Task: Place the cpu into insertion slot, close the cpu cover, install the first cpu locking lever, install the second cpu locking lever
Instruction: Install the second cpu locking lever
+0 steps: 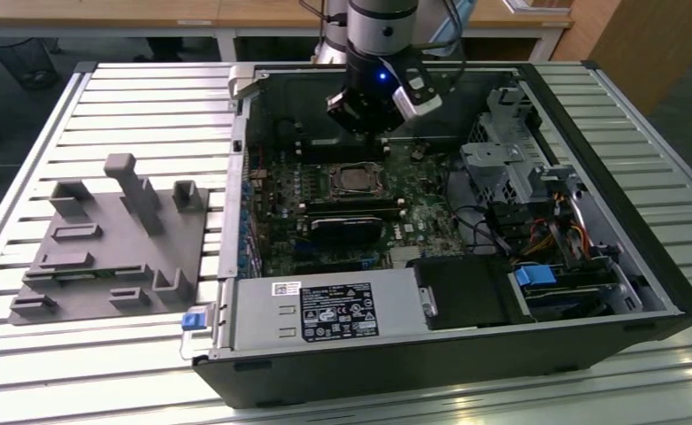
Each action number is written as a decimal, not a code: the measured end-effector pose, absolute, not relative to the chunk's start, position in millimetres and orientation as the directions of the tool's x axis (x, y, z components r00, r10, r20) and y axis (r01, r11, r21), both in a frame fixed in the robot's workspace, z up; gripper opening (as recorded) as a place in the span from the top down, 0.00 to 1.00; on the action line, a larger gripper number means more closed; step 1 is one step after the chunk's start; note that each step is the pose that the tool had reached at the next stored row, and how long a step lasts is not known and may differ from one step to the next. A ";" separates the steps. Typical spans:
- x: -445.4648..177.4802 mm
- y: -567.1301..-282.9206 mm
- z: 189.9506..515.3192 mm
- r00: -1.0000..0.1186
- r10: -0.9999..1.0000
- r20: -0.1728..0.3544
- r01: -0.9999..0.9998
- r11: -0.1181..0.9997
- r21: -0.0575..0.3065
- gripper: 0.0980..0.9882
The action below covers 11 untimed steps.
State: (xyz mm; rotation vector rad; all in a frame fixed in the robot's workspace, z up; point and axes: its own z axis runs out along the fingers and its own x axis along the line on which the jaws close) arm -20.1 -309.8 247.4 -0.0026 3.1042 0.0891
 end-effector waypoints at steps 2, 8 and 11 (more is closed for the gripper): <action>-20.1 -314.3 247.4 -0.999 -0.001 -0.036 -0.003 0.998 0.057 0.99; -20.1 -327.7 247.4 -0.999 -0.001 -0.036 -0.003 0.998 0.057 0.99; -20.1 -332.2 247.4 -0.999 -0.001 -0.036 -0.003 0.998 0.057 0.99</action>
